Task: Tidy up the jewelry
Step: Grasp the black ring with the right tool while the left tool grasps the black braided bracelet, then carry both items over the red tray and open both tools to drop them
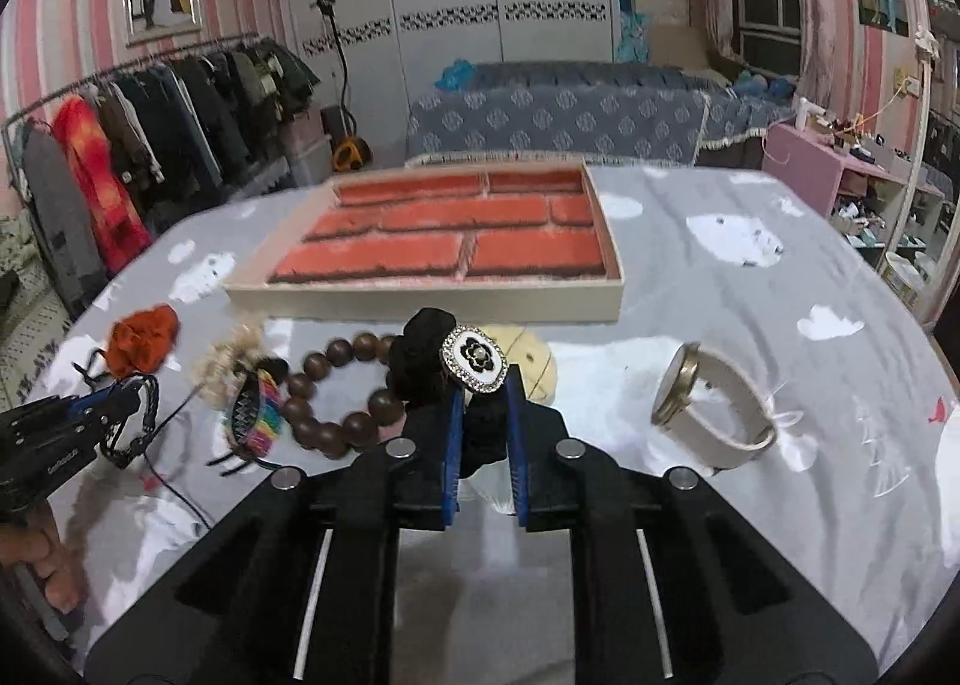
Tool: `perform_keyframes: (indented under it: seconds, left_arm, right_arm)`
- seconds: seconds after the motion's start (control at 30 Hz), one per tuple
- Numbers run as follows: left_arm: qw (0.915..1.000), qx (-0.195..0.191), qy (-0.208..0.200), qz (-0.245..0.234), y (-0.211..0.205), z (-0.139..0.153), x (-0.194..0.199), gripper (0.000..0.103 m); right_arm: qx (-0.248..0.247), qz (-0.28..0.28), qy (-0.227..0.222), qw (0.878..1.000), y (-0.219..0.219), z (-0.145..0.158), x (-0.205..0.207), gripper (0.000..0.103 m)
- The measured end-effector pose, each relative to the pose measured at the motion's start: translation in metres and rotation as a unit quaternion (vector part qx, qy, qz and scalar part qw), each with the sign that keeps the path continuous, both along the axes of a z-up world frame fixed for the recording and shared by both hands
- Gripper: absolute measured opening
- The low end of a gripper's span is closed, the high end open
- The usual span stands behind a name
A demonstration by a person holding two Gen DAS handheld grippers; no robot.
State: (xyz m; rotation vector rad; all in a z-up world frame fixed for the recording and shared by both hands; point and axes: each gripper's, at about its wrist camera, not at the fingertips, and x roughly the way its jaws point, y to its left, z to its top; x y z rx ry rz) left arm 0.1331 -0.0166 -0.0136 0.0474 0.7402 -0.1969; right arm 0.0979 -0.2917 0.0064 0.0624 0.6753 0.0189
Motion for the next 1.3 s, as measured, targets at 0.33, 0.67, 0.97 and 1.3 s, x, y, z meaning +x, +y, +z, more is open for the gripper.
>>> perform_keyframes:
  seconds: [0.33,0.67,0.97,1.3]
  left_arm:
    - [0.9980,0.009,-0.062,-0.013,-0.016,0.049,0.014,0.016]
    - [0.9925,-0.010,-0.121,-0.010,-0.029,0.106,0.064,0.016]
    - [0.9951,-0.033,-0.093,-0.008,-0.049,0.095,0.125,0.016]
    - [0.9978,-0.053,-0.039,0.002,-0.072,0.025,0.176,0.016]
  right_arm:
    - [0.008,-0.004,-0.036,0.999,-0.012,0.036,-0.002,0.014]
    - [-0.004,-0.003,-0.075,0.997,-0.021,0.075,0.045,0.014]
    - [0.016,-0.012,-0.075,0.997,-0.034,0.074,0.097,0.014]
    - [0.052,-0.024,-0.001,0.998,-0.053,0.004,0.157,0.014]
